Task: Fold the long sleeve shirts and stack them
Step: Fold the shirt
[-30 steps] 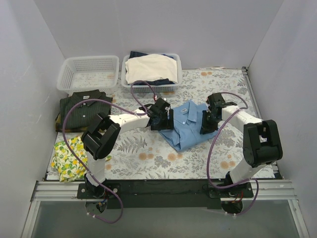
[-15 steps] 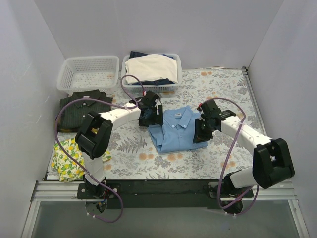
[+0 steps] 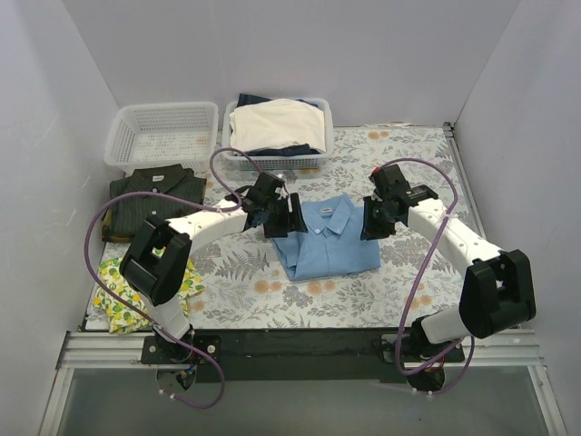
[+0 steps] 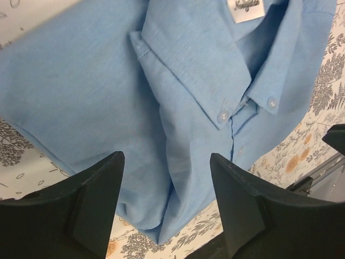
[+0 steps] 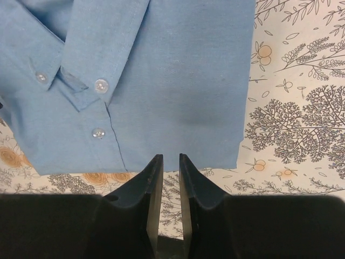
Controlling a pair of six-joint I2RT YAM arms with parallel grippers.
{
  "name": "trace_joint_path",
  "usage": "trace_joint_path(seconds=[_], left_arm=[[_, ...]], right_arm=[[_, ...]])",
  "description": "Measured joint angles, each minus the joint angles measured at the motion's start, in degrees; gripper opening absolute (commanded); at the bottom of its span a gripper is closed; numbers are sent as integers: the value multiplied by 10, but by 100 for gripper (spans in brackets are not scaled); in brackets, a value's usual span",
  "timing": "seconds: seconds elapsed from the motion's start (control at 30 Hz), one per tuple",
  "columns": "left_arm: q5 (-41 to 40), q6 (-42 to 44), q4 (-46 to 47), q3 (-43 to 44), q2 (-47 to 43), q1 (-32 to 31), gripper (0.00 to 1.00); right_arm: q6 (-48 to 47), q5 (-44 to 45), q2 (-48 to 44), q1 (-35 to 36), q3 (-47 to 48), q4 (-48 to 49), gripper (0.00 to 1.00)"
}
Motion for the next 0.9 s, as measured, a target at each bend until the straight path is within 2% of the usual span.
trace_joint_path(seconds=[0.23, 0.33, 0.37, 0.43, 0.47, 0.53, 0.77, 0.9], left_arm=[[37, -49, 105, -69, 0, 0, 54], [45, -64, 139, -83, 3, 0, 44], [47, -69, 149, -83, 6, 0, 33], [50, -76, 165, -83, 12, 0, 23], [52, -78, 171, -83, 16, 0, 10], [55, -80, 180, -83, 24, 0, 0], [52, -74, 179, -79, 30, 0, 0], [30, -67, 152, -79, -4, -2, 0]], right_arm=[[0, 4, 12, -1, 0, 4, 25], [0, 7, 16, -1, 0, 9, 25], [0, 9, 17, -1, 0, 10, 25], [0, 15, 17, -2, 0, 10, 25], [0, 17, 17, -2, 0, 11, 25], [0, 20, 17, -3, 0, 11, 24], [0, 32, 17, -4, 0, 13, 24], [0, 39, 17, -8, 0, 13, 24]])
